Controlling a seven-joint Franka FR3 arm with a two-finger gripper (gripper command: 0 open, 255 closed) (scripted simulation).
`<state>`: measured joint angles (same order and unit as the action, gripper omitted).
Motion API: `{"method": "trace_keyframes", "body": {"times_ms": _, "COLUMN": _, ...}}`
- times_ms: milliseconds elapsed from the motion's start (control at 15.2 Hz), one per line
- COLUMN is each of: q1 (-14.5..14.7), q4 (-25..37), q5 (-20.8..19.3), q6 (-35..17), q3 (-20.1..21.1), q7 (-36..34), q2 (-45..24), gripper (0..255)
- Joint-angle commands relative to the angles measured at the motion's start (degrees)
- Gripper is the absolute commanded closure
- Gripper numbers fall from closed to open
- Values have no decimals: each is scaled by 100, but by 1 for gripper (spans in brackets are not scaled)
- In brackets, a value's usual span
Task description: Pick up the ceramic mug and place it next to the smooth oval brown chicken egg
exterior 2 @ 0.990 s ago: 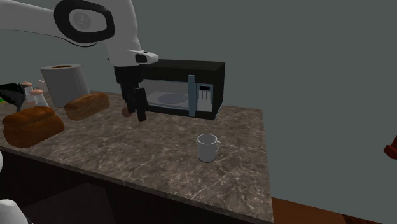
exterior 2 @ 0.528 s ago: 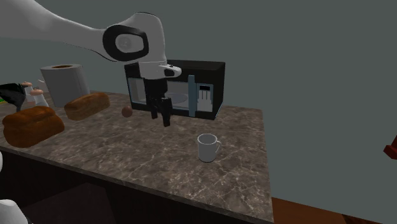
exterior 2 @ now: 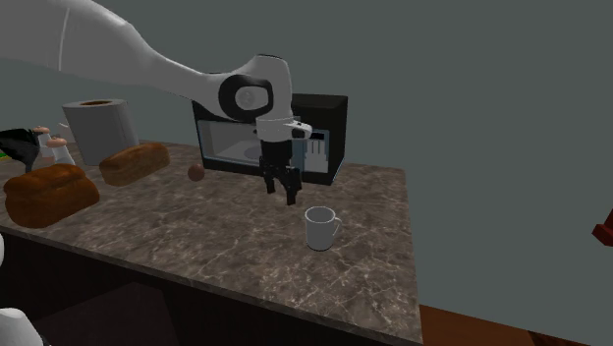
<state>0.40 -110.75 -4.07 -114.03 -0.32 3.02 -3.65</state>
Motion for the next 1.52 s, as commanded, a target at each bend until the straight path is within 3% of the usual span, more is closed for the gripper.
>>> {"method": "trace_keyframes", "body": {"times_ms": 0, "q1": 0, "q4": 386, "q5": -2, "q6": -58, "q3": 0, "q7": 6, "q2": -446, "gripper": 0}}
{"method": "trace_keyframes", "body": {"times_ms": 528, "q1": 17, "q4": 2060, "q5": -7, "q6": -66, "q3": 8, "q7": 6, "q2": -2142, "gripper": 0}}
{"method": "trace_keyframes", "body": {"times_ms": 990, "q1": -2, "q4": 1771, "q5": -20, "q6": -558, "q3": -3, "q7": -3, "q2": -2344, "gripper": 0}}
{"method": "trace_keyframes", "body": {"times_ms": 1452, "q1": -2, "q4": 1771, "q5": -20, "q6": -558, "q3": -3, "q7": -3, "q2": -2344, "gripper": 0}}
